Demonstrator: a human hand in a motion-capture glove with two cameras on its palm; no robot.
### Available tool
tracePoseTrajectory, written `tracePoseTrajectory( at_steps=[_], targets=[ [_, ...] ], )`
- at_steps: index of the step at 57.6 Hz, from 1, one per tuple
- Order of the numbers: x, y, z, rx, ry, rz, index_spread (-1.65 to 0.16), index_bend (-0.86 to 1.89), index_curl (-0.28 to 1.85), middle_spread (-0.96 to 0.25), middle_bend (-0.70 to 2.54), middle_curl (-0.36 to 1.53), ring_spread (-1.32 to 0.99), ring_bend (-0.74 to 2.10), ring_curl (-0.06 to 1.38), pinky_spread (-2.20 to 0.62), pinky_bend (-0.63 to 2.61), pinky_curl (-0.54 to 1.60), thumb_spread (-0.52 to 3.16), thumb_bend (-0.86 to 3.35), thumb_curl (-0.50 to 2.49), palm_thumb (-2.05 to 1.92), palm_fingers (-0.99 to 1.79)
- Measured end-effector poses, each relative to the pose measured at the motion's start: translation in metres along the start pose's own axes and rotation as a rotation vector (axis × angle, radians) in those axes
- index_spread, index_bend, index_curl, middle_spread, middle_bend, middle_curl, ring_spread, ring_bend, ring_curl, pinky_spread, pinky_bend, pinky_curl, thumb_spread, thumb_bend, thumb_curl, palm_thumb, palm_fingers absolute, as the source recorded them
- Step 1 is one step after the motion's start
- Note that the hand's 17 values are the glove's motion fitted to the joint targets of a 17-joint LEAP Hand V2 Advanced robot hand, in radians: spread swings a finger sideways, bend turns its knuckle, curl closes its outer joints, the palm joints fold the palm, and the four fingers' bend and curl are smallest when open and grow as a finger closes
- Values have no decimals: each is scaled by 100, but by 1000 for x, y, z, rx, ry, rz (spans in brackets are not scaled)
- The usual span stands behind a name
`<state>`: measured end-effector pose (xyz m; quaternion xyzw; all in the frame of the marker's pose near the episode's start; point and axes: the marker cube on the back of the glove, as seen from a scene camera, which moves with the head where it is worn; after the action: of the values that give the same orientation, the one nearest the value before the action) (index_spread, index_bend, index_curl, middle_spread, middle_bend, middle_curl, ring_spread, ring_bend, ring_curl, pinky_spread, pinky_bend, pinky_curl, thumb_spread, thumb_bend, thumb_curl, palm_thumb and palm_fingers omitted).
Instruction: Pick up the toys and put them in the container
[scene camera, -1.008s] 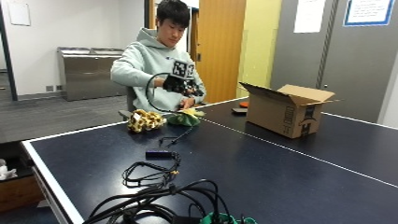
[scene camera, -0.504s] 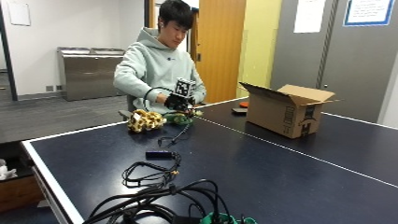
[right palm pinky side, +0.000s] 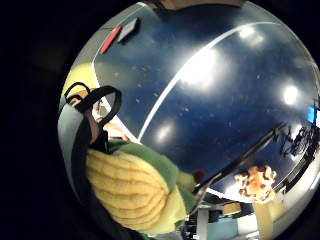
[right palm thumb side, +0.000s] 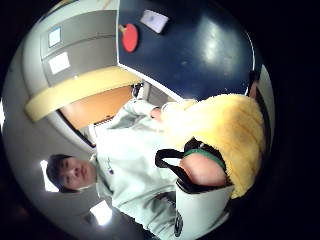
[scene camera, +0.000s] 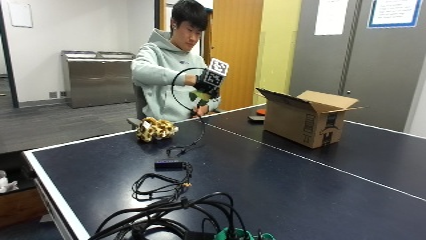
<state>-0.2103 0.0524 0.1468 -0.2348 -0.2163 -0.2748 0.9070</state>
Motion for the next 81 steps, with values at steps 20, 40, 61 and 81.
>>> tracePoseTrajectory(
  at_steps=[20, 40, 61, 81],
  targets=[
    [-27, -43, -195, 339, 3, -99, -28, 92, 93, -22, 131, 87, -35, 138, 66, -40, 100, 59, 87, 7, 79, 50, 107],
    [-152, -154, -229, 719, 423, -208, -27, 88, 102, -21, 133, 89, -35, 138, 68, -40, 100, 61, 81, 3, 92, 50, 106],
    [-97, -241, -210, 506, 430, 40, -26, 38, 98, -17, 93, 78, -30, 111, 66, -27, 97, 65, 113, -13, 74, 5, -32],
    [-63, -167, -194, 646, 483, -32, -30, 17, 59, -4, 15, 44, -9, 24, 31, 0, 65, 41, 121, -5, 45, -5, -18]
  ],
)
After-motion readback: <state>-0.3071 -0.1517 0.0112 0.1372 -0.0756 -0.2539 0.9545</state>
